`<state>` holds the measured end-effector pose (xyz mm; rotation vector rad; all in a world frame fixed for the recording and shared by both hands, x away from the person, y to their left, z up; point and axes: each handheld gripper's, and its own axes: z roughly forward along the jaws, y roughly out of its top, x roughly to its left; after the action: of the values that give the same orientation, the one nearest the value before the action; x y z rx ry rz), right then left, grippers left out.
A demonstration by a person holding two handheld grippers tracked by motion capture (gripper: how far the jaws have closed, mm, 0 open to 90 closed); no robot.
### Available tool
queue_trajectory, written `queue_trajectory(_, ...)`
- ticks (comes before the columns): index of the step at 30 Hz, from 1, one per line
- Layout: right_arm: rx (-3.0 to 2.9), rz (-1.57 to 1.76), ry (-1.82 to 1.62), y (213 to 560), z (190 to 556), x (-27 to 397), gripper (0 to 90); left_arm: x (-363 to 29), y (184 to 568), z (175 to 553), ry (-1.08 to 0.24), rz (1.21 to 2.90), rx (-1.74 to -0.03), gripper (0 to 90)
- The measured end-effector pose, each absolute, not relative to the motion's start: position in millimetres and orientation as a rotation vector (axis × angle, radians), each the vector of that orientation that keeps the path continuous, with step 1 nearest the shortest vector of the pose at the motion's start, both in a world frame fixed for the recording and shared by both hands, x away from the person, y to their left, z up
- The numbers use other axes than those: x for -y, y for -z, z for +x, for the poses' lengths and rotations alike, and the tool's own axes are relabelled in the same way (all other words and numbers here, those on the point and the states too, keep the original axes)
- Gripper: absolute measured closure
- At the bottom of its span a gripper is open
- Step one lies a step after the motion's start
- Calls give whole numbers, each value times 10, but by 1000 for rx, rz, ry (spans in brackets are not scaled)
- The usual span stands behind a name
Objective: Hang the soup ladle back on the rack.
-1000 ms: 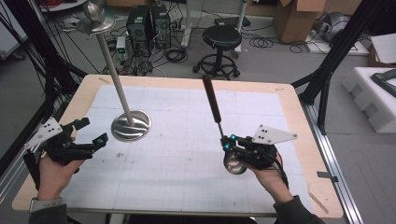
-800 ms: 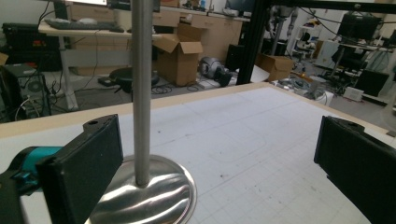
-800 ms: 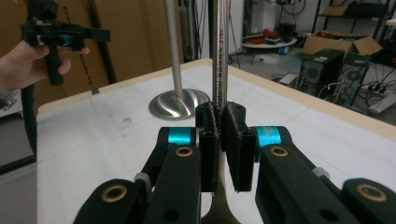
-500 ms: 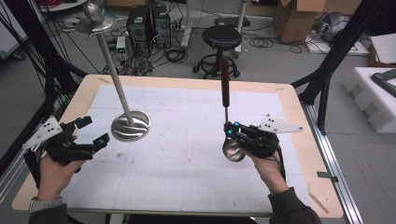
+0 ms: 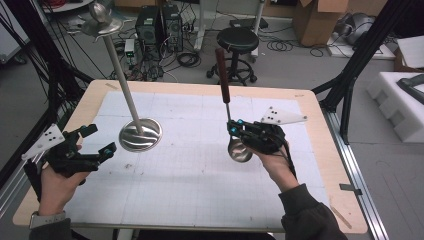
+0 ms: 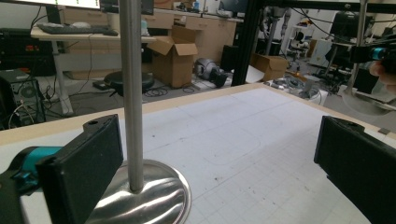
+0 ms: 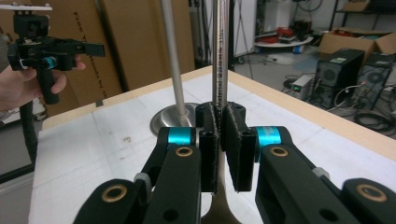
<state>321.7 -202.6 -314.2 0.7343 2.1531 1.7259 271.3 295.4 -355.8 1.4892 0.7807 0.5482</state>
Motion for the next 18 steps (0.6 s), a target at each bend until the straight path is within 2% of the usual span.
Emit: queue_trajectory(18,-2170,707,-1758,3045,3521,1553,846,-2999,3558,2686,-566,1476,-779,18)
